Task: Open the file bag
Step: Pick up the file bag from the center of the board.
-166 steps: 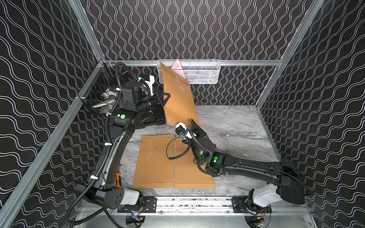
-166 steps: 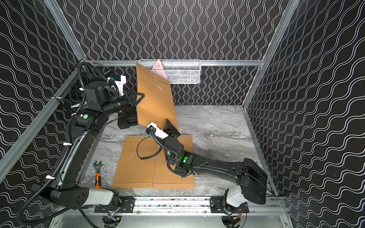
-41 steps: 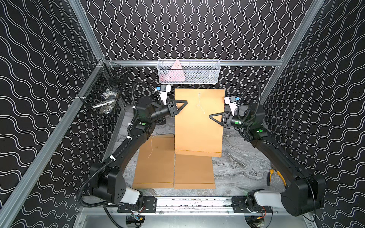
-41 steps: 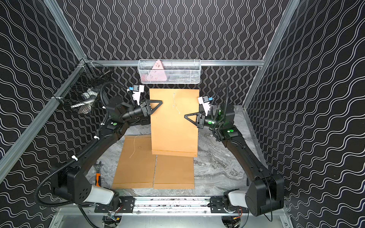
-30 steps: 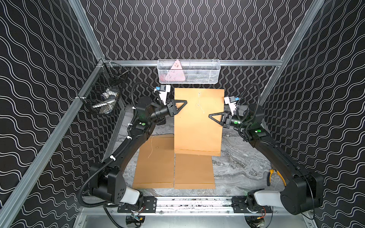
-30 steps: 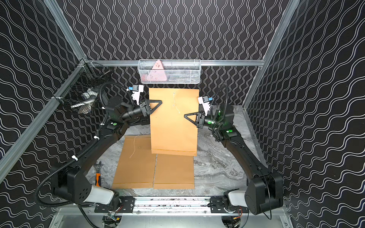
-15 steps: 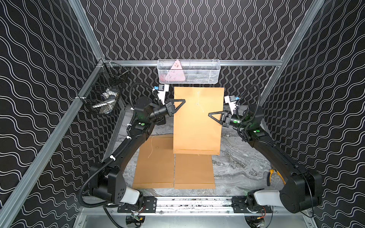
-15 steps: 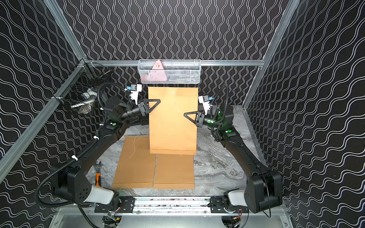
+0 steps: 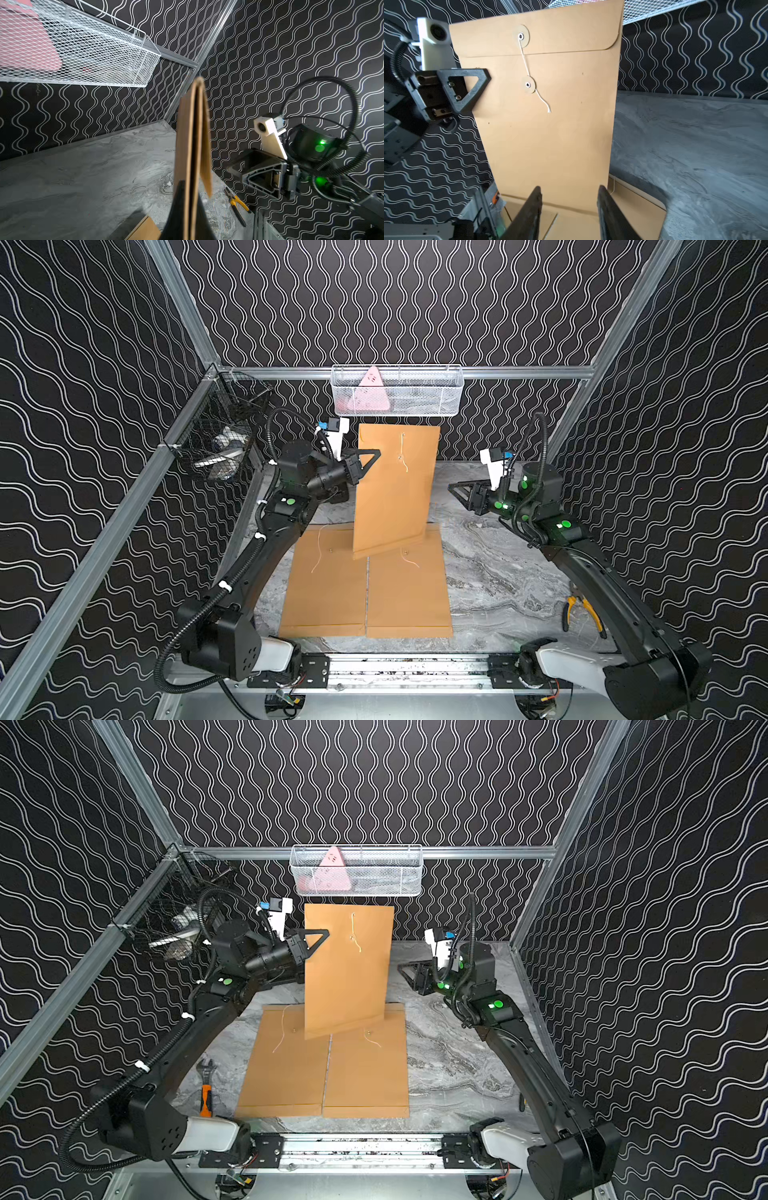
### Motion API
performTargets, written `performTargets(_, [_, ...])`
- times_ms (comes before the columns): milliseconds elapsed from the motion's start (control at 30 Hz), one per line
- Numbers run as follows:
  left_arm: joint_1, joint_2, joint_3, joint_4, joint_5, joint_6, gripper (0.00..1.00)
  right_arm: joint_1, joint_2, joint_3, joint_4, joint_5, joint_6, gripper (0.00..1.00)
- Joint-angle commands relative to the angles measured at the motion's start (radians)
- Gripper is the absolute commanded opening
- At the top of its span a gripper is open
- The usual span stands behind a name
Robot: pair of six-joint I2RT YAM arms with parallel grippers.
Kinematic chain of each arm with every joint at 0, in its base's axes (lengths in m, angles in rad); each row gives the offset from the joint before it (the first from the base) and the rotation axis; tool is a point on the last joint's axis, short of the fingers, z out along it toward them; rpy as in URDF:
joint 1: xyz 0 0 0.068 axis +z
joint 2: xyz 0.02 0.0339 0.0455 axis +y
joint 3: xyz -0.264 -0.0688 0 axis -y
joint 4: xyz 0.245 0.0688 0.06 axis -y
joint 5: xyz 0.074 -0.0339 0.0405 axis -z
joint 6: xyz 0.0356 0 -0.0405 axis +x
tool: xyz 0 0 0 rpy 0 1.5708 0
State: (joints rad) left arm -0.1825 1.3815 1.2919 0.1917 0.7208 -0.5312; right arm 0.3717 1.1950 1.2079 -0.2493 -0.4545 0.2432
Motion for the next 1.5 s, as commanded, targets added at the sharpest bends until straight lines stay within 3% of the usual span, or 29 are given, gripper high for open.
performTargets(0, [-0.002, -0.03, 0.02, -0.027, -0.014, 0.051, 0.0, 0.077, 0.023, 0.051, -0.104, 0.192, -0.093, 0.4])
performTargets(167, [-0.029, -0.057, 0.039, -0.075, -0.022, 0.085, 0.0, 0.17, 0.119, 0.114, -0.038, 0.198, -0.094, 0.29])
performTargets(467, [-0.084, -0.084, 0.044, -0.125, -0.034, 0.127, 0.0, 0.251, 0.238, 0.165, 0.089, 0.243, -0.118, 0.29])
performTargets(1067, [-0.124, -0.093, 0.088, -0.163, 0.004, 0.135, 0.0, 0.254, 0.23, 0.102, 0.269, 0.269, -0.146, 0.27])
performTargets(1467, [-0.147, -0.121, 0.137, -0.256, 0.053, 0.227, 0.0, 0.254, 0.177, 0.021, 0.413, 0.175, -0.17, 0.28])
